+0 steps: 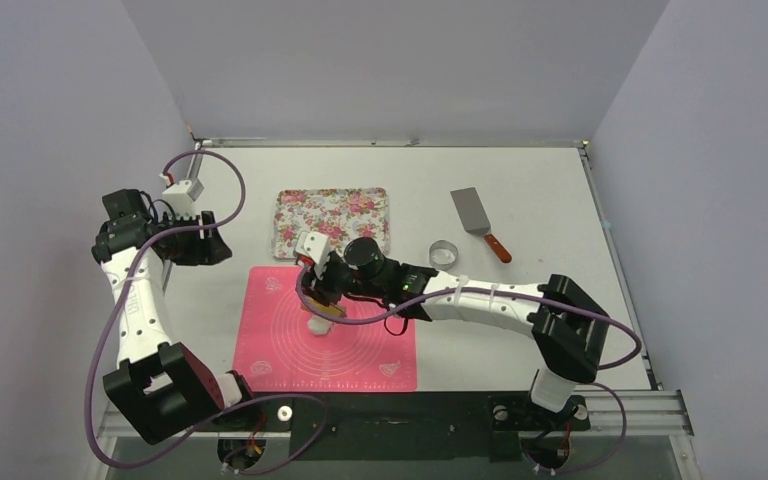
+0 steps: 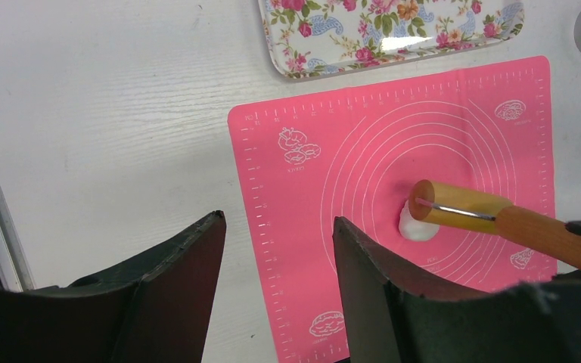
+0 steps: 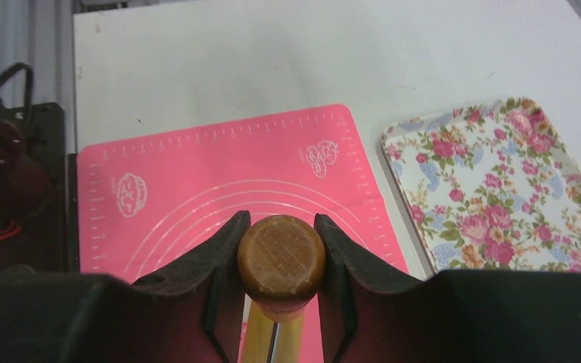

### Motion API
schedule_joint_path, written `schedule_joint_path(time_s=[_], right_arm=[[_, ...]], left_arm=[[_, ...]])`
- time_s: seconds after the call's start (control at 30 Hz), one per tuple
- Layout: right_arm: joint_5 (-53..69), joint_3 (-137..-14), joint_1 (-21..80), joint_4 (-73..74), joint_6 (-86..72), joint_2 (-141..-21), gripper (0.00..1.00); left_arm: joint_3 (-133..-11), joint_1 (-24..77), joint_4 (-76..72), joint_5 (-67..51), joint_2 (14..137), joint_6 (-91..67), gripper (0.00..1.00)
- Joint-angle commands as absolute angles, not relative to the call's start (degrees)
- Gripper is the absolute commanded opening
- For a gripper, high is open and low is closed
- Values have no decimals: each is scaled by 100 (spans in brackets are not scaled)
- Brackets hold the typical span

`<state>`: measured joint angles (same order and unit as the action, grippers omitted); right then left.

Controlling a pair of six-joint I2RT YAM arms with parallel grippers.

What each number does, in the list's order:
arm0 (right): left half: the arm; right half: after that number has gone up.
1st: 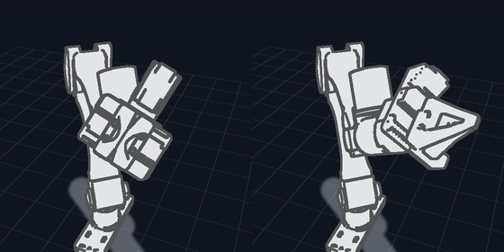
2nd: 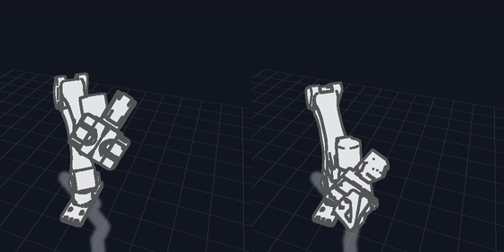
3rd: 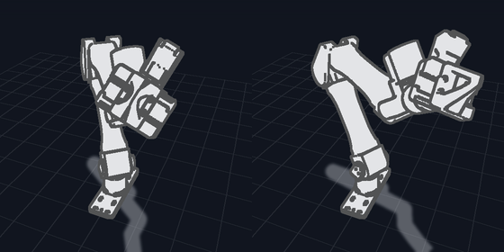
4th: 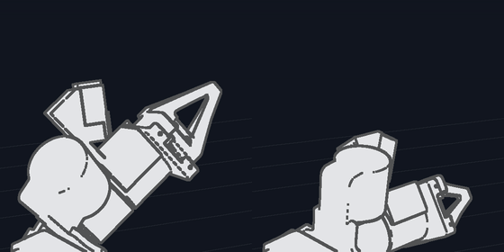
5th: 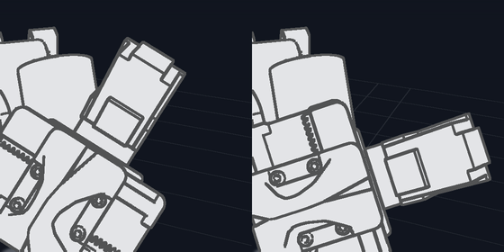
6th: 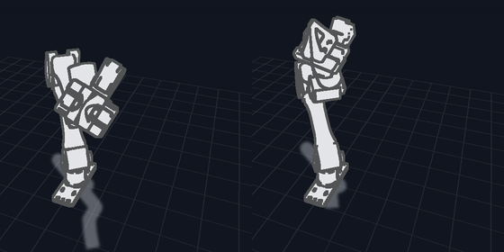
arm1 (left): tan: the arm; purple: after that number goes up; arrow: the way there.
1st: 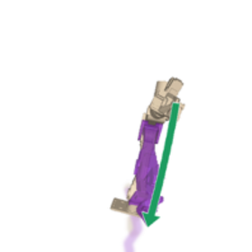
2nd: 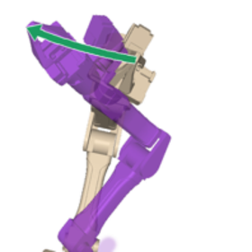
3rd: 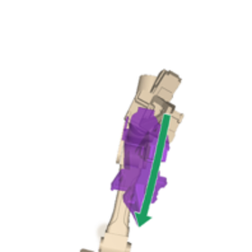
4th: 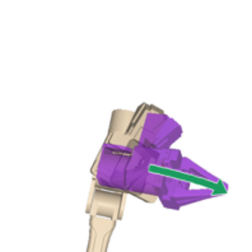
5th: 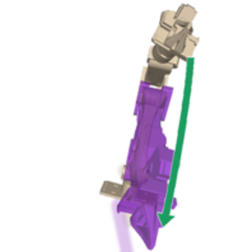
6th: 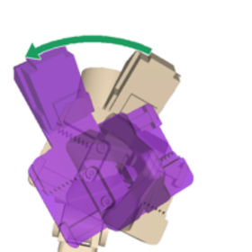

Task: Roll out the dumpling wrappers from the dough
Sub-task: Flatten out the dough on the work surface.

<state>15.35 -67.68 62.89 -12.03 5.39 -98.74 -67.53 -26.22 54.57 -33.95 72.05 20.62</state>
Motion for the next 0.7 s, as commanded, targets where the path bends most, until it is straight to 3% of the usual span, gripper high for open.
schedule_joint_path(time_s=[0.0, 0.3, 0.67], right_arm=[[1873, -6851, 6494, -1863, 465, -9281, 0], [2351, -6941, 6421, -1892, 459, -9916, 0], [1935, -6966, 6362, -1472, 974, -10385, 0]], left_arm=[[-6912, -2610, 5338, -3544, 7085, 2146, 53], [-6881, -2611, 5321, -3589, 7082, 2116, 53], [-6776, -2610, 5268, -3542, 7086, 2131, 53]])
